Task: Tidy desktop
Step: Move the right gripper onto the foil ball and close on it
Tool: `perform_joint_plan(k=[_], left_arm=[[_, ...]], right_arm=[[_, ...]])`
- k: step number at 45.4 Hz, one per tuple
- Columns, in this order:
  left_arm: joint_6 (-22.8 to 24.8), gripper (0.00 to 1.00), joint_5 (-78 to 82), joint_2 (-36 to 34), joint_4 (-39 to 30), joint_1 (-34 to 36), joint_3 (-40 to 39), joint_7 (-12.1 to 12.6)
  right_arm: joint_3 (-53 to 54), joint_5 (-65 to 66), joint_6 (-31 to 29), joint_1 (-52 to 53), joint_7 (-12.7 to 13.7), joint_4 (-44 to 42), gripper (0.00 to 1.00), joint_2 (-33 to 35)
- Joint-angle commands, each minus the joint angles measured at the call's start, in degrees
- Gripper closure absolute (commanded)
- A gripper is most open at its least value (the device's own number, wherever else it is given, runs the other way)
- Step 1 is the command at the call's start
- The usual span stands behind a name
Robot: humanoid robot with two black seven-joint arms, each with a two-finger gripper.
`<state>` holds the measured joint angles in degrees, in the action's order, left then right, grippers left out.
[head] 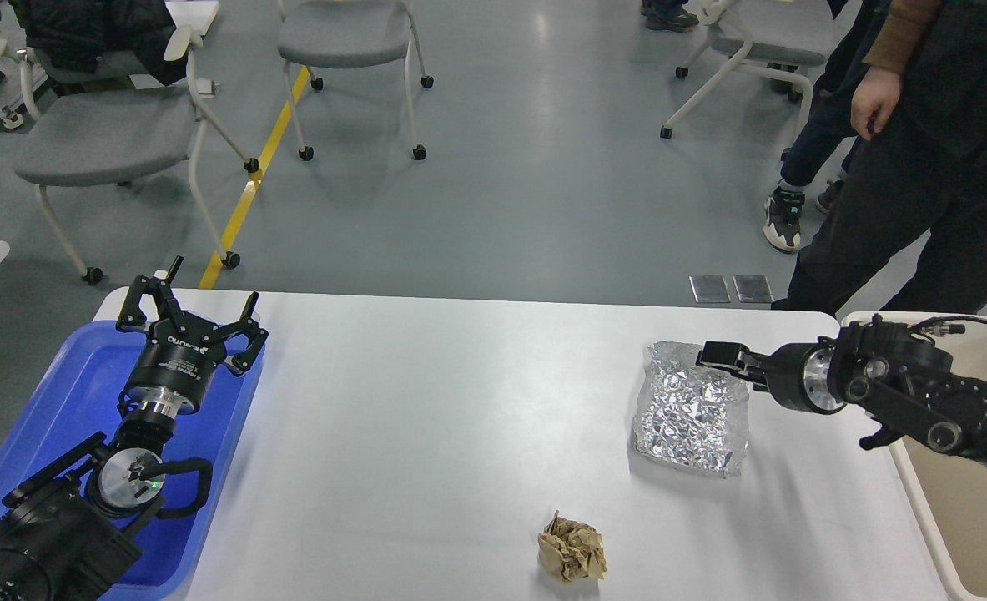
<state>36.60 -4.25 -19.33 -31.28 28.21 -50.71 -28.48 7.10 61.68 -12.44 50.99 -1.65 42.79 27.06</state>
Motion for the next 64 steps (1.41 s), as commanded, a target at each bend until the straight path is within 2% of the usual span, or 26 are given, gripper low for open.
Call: perform_joint_plan(k=[1,12,30,41,46,52,58,59,62,64], left_arm=[[0.0,0.00,0.0,0.0,0.0,0.0,0.0,0.0],[0.1,0.00,0.0,0.0,0.0,0.0,0.0,0.0],[0.1,0.00,-0.1,0.0,0.0,0.0,0.0,0.0],[0.0,0.00,-0.1,0.0,0.0,0.0,0.0,0.0],[0.0,0.00,-0.1,0.0,0.0,0.0,0.0,0.0],[0.0,0.00,-0.1,0.0,0.0,0.0,0.0,0.0],[0.0,0.00,-0.1,0.0,0.0,0.0,0.0,0.0],[0.0,0.00,0.0,0.0,0.0,0.0,0.0,0.0],[0.0,0.00,0.0,0.0,0.0,0.0,0.0,0.0],[0.0,0.00,0.0,0.0,0.0,0.0,0.0,0.0]], right_arm=[[-2.4,0.3,2.3,-1.1,-0.8,-4.3,0.00,-2.3],[-4.2,0.2,2.5,-2.6,-4.6,-12.9,0.00,-5.4],[-4.5,-0.9,2.7,-3.9,-7.9,-18.2,0.00,-9.7],[-4.8,-0.9,2.7,-4.6,-11.8,-27.6,0.00,-14.8],[-4.8,-0.9,2.7,-5.1,-12.2,-28.1,0.10,-14.9],[-5.1,-0.9,2.7,-5.2,-12.5,-28.2,0.41,-15.1],[-7.9,-0.9,2.7,-5.6,-13.4,-28.2,0.58,-14.9],[-8.3,-0.9,2.7,-5.6,-13.6,-28.2,0.65,-14.9],[-9.2,-0.9,2.7,-5.7,-13.8,-28.5,0.93,-14.8],[-9.6,-0.9,2.7,-5.7,-13.8,-28.7,1.00,-14.8]])
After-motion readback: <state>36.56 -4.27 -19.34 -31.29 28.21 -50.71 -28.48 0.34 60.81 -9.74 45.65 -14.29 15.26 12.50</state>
